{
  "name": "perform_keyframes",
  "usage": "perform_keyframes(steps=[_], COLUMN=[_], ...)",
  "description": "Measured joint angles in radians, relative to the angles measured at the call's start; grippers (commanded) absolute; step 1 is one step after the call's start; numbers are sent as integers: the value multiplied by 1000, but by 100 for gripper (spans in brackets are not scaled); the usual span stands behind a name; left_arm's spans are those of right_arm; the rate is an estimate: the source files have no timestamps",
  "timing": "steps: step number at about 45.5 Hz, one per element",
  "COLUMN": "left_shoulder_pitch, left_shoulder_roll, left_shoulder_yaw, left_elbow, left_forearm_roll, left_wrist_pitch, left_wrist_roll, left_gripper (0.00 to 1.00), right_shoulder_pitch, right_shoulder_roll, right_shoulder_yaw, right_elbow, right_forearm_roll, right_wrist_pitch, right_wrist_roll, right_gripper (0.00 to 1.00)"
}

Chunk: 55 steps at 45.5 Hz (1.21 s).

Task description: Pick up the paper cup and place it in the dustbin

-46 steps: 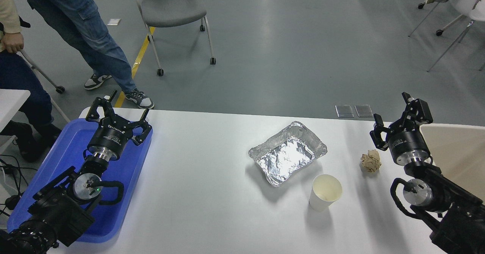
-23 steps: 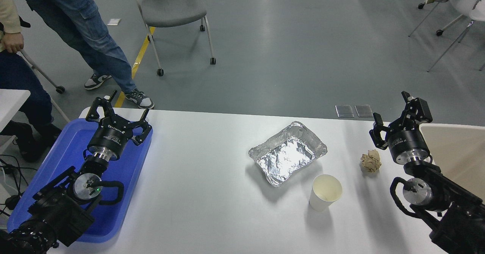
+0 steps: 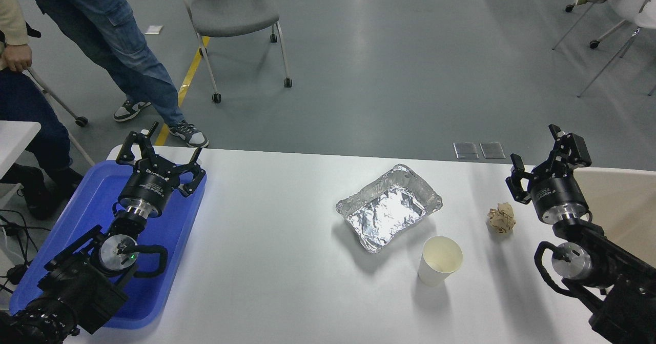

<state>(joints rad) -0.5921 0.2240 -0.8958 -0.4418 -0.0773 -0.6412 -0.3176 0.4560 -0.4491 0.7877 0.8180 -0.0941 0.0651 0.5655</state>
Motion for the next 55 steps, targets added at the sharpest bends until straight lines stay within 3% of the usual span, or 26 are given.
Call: perform_keyframes(steps=[17,39,55], left_shoulder_pitch=[0,-1,-1], left_shoulder_roll=[0,0,0], left_shoulder_yaw=[0,0,0], left_elbow=[0,0,0], left_forearm_roll=[0,-1,-1], left_wrist_pitch=[0,0,0], left_wrist_roll=[0,0,0], left_gripper=[100,100,100], right_shoulder_pitch=[72,494,962], right_shoulder_roll=[-107,-261,-248], right_shoulder_yaw=[-267,-1074,-1700], right_elbow=[6,31,178], right_forearm_roll=[1,-2,-14], right_wrist_pitch=[4,33,246], right_wrist_roll=[-1,-1,-5], right_gripper=[100,100,100])
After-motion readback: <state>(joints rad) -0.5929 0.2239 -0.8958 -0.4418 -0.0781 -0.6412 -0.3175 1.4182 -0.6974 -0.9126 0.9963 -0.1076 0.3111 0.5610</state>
